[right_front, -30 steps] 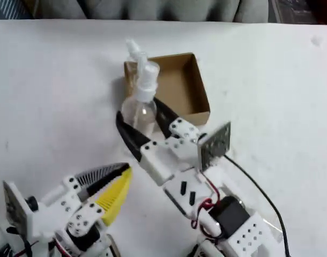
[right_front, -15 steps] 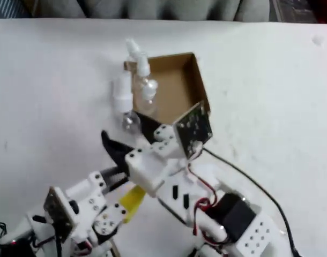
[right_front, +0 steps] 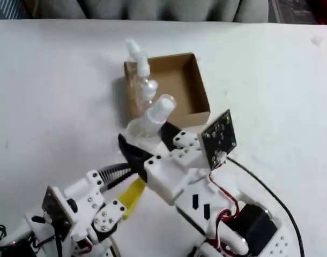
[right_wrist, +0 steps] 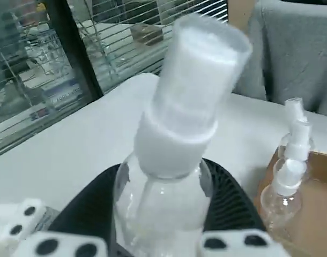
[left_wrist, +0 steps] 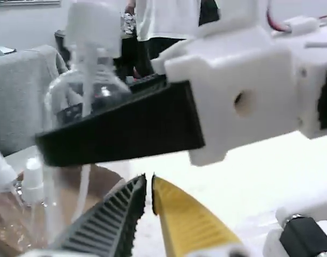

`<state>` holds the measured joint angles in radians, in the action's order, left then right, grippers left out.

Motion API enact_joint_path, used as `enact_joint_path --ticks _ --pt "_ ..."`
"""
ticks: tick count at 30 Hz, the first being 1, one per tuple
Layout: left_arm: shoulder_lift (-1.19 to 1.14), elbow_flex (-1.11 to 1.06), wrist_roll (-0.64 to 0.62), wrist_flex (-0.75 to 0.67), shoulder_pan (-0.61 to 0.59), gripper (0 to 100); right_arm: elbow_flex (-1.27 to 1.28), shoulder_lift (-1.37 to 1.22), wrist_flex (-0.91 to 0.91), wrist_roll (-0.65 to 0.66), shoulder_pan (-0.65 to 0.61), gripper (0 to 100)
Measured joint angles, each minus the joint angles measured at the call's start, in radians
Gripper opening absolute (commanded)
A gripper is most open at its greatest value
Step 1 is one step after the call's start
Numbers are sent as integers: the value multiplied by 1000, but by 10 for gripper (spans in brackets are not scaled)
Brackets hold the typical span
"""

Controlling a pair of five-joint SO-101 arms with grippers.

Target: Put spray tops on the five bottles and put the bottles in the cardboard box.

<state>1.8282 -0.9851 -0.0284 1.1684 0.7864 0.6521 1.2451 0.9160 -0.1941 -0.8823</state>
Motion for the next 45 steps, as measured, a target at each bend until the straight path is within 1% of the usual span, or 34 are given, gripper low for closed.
enact_joint_path --ticks 3,5,7,10,14,17,23,26,30,35,40,43,45 --pt "0 2 0 15 -15 21 0 8 0 31 21 15" --pt "0 2 0 57 -26 21 0 11 0 41 58 15" --pt "0 8 2 118 -43 22 0 11 -17 41 104 15" --pt "0 23 2 212 -49 22 0 -6 -51 41 212 15" --pt "0 23 2 272 -74 23 -3 -77 -74 48 281 15" --pt "0 23 2 275 -161 24 -3 -104 -74 98 336 15" --pt "0 23 2 275 -434 24 -3 -175 -74 141 446 15" --pt "0 6 2 269 -565 24 -3 -235 -114 144 496 15" --pt "0 -120 18 180 -669 24 -3 -333 -213 147 548 15" --pt "0 -304 109 25 -749 24 -3 -482 -341 147 588 15" --pt "-8 -516 120 -172 -767 24 -3 -658 -505 147 614 15" --pt "-21 -664 120 -318 -775 23 -3 -773 -626 195 614 15" --pt "-23 -706 121 -385 -773 24 -3 -850 -709 236 614 15"
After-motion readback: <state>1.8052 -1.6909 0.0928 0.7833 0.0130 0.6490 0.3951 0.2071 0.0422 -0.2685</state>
